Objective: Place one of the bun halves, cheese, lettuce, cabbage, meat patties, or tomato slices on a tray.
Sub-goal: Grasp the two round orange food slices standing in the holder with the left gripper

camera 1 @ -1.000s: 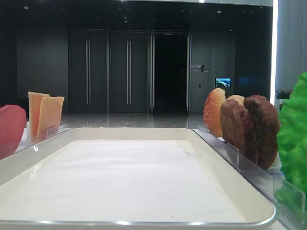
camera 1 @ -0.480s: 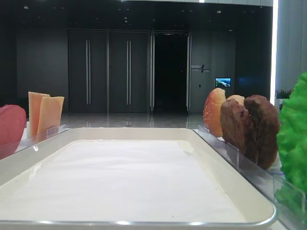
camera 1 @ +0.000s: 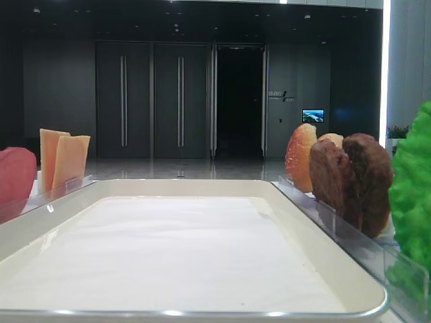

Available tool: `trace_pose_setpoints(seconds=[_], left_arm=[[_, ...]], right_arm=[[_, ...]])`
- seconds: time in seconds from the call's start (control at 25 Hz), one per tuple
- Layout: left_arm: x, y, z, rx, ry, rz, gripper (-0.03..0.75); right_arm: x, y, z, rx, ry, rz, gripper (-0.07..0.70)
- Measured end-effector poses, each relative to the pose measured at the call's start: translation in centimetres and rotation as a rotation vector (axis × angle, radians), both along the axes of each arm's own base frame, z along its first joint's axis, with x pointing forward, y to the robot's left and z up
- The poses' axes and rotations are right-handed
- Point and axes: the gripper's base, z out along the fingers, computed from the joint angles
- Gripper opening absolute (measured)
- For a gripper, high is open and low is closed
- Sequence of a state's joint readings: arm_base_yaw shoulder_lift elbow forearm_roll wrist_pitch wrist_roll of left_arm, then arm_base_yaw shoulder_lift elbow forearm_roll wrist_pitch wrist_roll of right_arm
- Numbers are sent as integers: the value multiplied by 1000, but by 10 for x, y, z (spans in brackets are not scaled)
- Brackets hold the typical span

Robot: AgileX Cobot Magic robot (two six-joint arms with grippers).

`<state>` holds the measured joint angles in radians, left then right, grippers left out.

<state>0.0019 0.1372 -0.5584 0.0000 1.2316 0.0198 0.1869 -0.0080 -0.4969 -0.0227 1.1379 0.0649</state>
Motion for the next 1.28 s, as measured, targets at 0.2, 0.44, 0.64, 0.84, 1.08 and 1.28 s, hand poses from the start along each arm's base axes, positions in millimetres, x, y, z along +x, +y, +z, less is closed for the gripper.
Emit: trace_pose_setpoints(seconds=[0.2,0.44,0.64,0.84,1.08,1.28], left_arm=[[16,0,11,-5,82,5,518],[43,0,18,-6,214,6,518],[65,0,19,-18,313,22,518],[88,0,16,-21,409,26,518],[113,1,5,-15,496,30,518],[139,1,6,-15,537,31,518]], right_arm=[[0,0,0,0,0,0,415],[0,0,0,0,0,0,415],[0,0,0,0,0,0,415],[0,0,0,0,0,0,415],[0,0,0,0,0,0,415],[0,0,0,0,0,0,415]])
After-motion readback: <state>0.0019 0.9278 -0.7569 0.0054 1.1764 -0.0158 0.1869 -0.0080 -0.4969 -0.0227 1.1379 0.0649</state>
